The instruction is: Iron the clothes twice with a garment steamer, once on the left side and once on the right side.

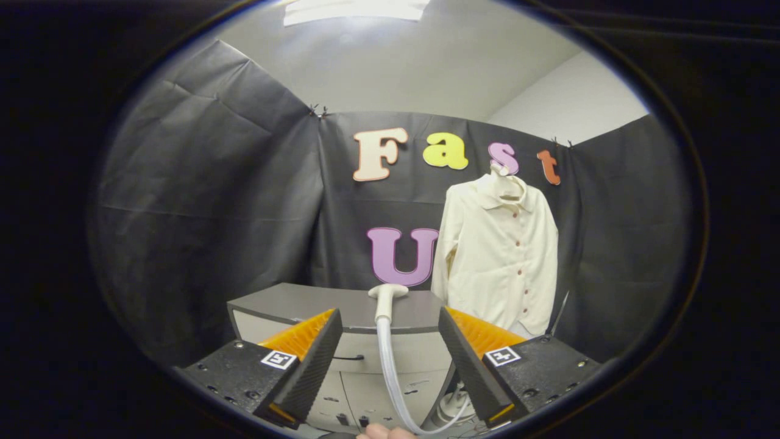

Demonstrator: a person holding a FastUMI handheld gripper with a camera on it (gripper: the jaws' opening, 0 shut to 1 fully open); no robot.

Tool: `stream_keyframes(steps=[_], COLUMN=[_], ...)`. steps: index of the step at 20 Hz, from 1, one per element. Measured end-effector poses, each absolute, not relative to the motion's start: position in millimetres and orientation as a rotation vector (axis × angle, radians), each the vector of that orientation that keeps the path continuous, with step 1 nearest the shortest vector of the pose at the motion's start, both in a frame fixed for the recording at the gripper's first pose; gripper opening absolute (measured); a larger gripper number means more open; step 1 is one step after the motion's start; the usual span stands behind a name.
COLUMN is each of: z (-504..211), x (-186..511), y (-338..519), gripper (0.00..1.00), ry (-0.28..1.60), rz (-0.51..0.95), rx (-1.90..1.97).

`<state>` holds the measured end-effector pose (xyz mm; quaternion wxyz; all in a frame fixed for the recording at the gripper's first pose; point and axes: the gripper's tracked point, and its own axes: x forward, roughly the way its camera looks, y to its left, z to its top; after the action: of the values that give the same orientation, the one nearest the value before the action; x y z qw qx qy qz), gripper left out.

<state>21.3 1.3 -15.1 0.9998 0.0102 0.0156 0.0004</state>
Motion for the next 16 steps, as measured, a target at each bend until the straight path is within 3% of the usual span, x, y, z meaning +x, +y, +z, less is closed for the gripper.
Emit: stream_keyframes(steps=[16], z=[-57.8], x=[140.8], y=[14.8], gripper=[0.97], ry=[0.146], rz=[0.019], rx=[0.052])
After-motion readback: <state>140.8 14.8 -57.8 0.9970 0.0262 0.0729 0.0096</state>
